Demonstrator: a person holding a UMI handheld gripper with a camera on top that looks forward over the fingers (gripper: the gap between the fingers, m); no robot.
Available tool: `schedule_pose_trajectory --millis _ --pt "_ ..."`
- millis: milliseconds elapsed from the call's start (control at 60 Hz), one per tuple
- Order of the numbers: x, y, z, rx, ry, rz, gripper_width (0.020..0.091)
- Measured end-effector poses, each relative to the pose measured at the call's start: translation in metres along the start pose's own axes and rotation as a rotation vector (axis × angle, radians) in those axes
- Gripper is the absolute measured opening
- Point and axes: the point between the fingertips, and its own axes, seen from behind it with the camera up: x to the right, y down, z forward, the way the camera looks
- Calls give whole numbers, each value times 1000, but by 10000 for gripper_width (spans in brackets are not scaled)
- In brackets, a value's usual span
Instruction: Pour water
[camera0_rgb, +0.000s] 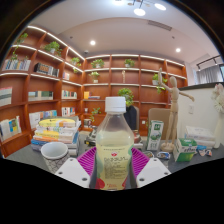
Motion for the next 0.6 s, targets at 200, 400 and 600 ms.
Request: schedule_pose_trajectory --millis 200,400,600 --pt "7 23 -19 -93 56 16 800" --pt "17 30 -74 -107 133 98 834" --pt "42 16 -122 -103 205 109 833"
